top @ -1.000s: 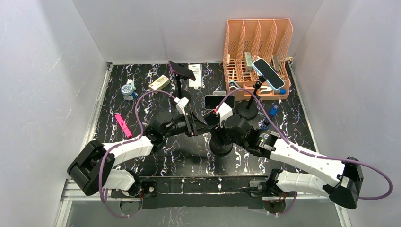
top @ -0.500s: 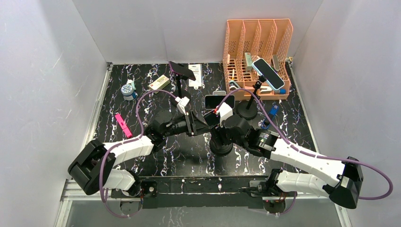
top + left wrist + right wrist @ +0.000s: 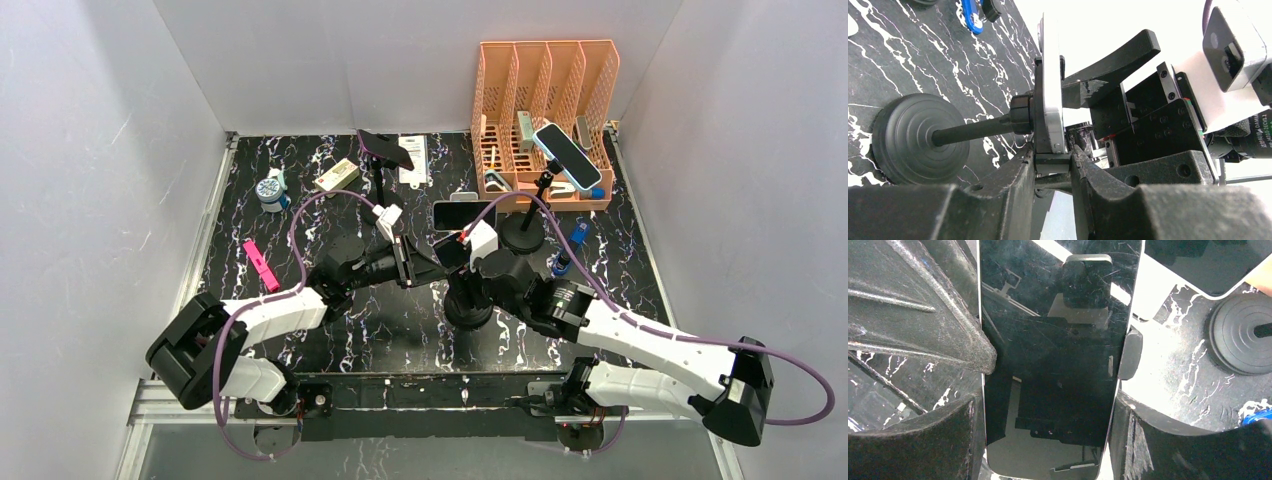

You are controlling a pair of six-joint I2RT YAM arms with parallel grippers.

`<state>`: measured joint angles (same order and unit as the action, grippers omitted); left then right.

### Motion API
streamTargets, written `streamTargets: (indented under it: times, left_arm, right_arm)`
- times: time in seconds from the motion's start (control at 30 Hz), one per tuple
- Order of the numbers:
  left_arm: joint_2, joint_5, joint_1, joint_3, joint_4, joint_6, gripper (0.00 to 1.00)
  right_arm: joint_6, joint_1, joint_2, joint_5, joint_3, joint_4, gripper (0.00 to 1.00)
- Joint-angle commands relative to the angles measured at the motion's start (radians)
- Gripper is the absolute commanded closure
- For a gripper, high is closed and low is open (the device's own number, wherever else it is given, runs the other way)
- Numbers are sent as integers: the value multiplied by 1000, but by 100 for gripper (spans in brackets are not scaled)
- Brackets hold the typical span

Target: Remove the phone from the phone stand

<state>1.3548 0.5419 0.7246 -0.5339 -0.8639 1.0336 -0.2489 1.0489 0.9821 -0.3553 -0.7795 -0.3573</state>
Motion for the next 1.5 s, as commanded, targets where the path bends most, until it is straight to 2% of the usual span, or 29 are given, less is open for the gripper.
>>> streamTargets:
  times: [0.0,0.13,0.6,1.47]
  left_arm:
    - [-7,-16,-2,22,-84,-2,100]
    - [-26,-31,-12,51,-85,-4,100]
    - [-100,-65,-41,132,-111,-7,100]
    - [-173,-102,-48,210,-119,-46,100]
  right_arm:
    - [-57,3,-47,-140,23,27,99]
    - [-92,1,-53,-202,26,-29,99]
    - [-206,-38,-32,-240,36,-114,99]
    - [-293,-124,-94,-136,90,-67,99]
